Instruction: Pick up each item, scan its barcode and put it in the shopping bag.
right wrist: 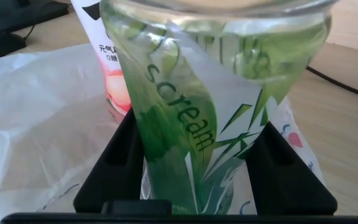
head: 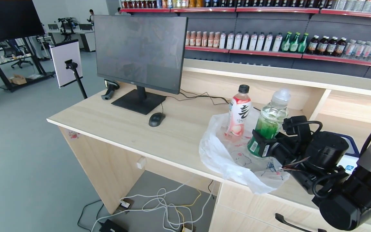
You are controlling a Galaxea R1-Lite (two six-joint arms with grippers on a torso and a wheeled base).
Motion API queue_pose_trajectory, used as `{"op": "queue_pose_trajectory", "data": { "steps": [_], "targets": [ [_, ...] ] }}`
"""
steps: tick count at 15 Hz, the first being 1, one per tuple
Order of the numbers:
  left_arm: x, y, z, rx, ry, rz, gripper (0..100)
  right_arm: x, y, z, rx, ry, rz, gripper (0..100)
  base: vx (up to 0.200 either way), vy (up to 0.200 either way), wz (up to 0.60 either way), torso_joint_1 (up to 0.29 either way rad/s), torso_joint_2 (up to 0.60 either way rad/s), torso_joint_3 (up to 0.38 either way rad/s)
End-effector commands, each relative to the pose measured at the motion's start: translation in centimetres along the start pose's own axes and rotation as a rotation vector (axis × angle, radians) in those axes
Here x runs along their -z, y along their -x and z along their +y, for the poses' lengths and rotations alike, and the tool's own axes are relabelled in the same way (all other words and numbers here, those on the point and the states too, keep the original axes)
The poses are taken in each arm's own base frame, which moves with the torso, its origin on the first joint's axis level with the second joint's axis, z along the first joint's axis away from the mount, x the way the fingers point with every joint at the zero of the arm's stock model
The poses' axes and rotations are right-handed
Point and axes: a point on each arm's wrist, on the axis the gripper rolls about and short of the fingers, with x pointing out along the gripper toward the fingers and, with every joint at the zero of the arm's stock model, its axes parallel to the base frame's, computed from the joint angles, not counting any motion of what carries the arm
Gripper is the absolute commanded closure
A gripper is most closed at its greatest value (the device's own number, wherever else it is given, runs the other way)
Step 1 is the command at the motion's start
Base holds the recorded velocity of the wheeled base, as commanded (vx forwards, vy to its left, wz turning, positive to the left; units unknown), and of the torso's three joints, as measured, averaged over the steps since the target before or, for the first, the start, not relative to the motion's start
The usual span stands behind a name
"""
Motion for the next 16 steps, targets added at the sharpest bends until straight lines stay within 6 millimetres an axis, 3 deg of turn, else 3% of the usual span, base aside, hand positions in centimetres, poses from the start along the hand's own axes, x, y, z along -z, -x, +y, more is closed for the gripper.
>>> {"op": "queue_pose_trajectory", "data": {
  "steps": [1,6,7,12,14,16],
  "targets": [
    [0.0,0.0,0.0,0.000,-0.001,0.001,0,0.0,0.1,0.0,-0.001,0.001,0.001,100,0.000,0.000,0.00,0.000,0.00,0.000],
    [0.0,0.0,0.0,0.000,-0.001,-0.002,0,0.4,0.5,0.0,-0.003,0.004,0.024,100,0.000,0.000,0.00,0.000,0.00,0.000],
    [0.0,0.0,0.0,0.000,-0.001,-0.001,0,0.4,0.4,0.0,-0.003,0.004,0.023,0,0.000,0.000,0.00,0.000,0.00,0.000],
    [0.0,0.0,0.0,0.000,-0.001,-0.001,0,-1.2,1.1,-0.2,0.000,-0.005,-0.026,0,0.000,0.000,0.00,0.000,0.00,0.000],
    [0.0,0.0,0.0,0.000,-0.001,-0.001,0,-2.3,2.3,-0.3,-0.004,-0.009,-0.046,0,0.000,0.000,0.00,0.000,0.00,0.000],
    [0.0,0.0,0.0,0.000,-0.002,-0.002,0,-4.6,5.7,-0.9,-0.004,-0.016,-0.097,0,0.000,0.000,0.00,0.000,0.00,0.000]
  ]
}}
